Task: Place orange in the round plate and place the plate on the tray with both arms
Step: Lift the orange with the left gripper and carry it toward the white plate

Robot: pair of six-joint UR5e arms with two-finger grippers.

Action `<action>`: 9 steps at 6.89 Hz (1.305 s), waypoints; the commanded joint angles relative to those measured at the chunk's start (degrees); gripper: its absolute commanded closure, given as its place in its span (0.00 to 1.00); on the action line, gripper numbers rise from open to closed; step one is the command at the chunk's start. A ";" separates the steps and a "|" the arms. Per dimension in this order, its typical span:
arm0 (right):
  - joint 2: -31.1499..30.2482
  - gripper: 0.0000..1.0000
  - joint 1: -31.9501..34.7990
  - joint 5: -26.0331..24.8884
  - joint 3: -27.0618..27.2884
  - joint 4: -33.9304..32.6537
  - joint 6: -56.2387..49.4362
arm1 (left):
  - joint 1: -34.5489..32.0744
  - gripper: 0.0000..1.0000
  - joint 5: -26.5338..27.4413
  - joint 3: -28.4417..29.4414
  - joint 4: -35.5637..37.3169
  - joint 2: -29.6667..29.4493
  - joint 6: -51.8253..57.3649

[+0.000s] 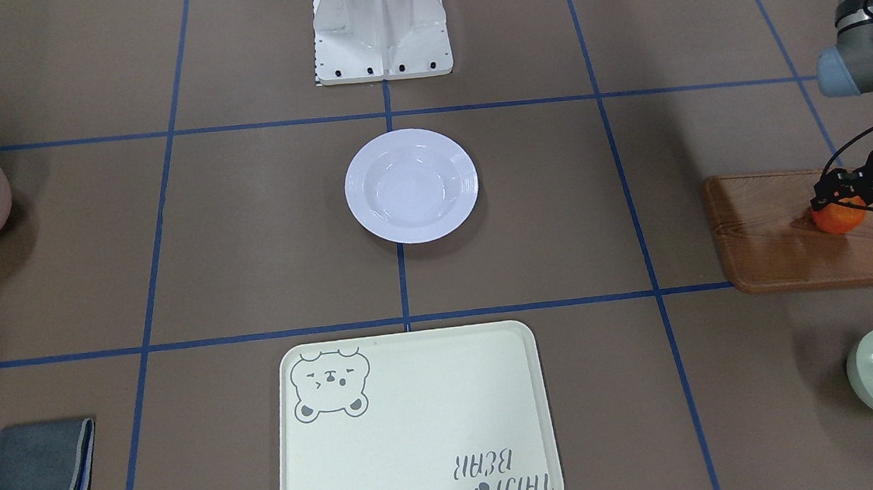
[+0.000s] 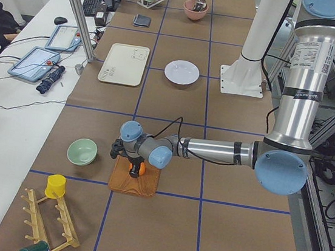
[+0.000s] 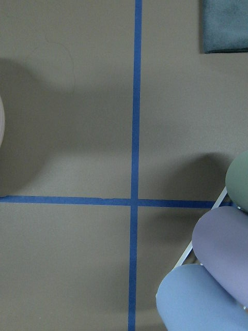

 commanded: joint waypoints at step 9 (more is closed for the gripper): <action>-0.68 0.00 -0.09 2.13 0.28 0.09 4.04 | 35.30 1.00 10.94 -16.53 15.84 -35.75 -66.43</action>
